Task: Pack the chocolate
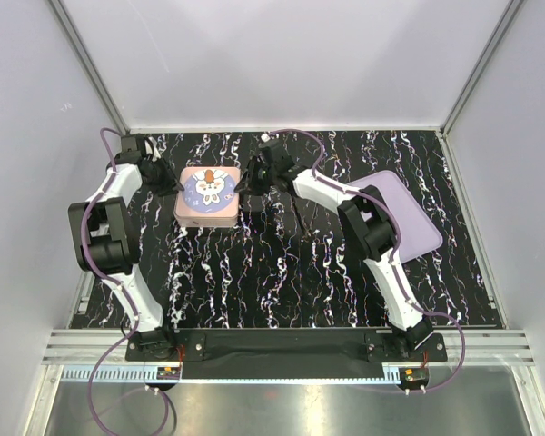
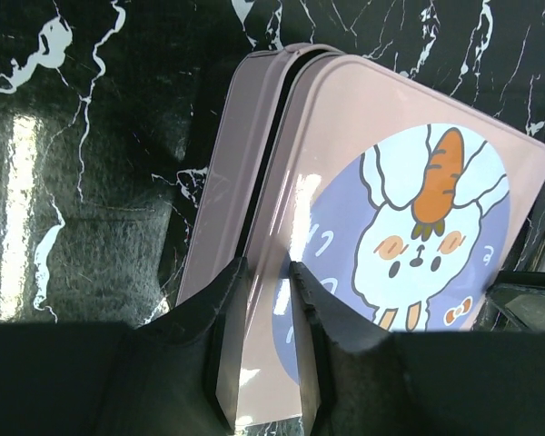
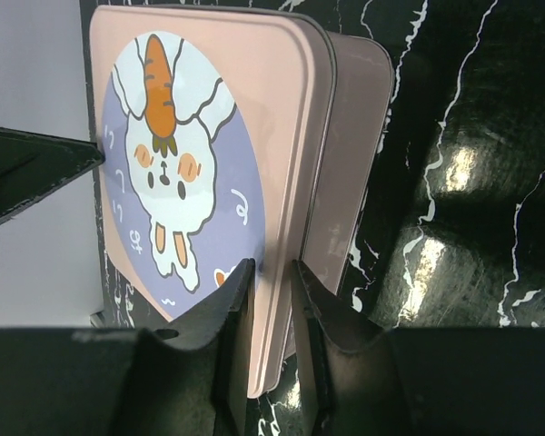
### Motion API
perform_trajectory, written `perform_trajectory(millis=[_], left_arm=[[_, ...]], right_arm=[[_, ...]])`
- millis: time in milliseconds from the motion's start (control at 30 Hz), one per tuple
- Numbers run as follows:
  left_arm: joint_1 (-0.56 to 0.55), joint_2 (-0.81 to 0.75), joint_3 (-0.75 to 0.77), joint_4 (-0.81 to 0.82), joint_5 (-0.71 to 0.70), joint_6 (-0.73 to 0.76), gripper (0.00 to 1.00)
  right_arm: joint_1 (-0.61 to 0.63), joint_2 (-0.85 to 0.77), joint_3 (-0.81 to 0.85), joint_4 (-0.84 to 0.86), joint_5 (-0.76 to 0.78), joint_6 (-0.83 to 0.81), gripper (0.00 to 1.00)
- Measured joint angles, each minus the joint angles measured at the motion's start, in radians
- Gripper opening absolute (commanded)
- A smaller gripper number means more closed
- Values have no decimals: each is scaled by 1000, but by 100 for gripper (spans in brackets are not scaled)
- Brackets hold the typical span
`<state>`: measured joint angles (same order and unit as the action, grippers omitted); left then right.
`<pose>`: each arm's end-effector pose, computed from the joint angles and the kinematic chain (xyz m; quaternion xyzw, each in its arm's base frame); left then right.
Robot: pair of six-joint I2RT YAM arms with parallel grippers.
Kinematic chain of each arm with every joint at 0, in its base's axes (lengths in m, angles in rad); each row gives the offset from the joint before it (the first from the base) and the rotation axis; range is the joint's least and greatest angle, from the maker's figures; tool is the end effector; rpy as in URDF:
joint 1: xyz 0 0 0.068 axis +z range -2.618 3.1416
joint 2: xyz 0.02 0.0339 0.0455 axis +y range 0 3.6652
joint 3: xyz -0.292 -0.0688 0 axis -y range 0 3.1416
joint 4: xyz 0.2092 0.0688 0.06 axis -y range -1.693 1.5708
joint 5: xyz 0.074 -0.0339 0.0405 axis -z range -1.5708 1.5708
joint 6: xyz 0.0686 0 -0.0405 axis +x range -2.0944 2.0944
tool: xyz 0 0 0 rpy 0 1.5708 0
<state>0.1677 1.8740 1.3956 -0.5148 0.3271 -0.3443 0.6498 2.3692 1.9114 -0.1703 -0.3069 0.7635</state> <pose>0.3945 0.0444 0.2327 -0.1946 0.9267 -0.1803 0.2661 0.4302 0.3530 0.1967 -0.0193 0.8830 0.3949 0.2529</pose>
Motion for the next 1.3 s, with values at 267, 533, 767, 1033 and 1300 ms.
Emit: perform_trajectory(millis=[267, 533, 767, 1033, 1300], left_arm=[[0, 7, 12, -2, -12, 0, 29], [-3, 8, 18, -8, -46, -2, 37], [-5, 8, 24, -21, -92, -6, 47], [-6, -15, 47, -57, -128, -14, 52], [-26, -78, 41, -37, -75, -43, 41]], right_arm=[[0, 35, 26, 0, -7, 0, 29], [0, 38, 40, 0, -8, -1, 29], [0, 42, 60, -3, -9, -6, 29], [0, 50, 71, -2, -9, -8, 29], [0, 52, 71, -2, -9, -7, 29]])
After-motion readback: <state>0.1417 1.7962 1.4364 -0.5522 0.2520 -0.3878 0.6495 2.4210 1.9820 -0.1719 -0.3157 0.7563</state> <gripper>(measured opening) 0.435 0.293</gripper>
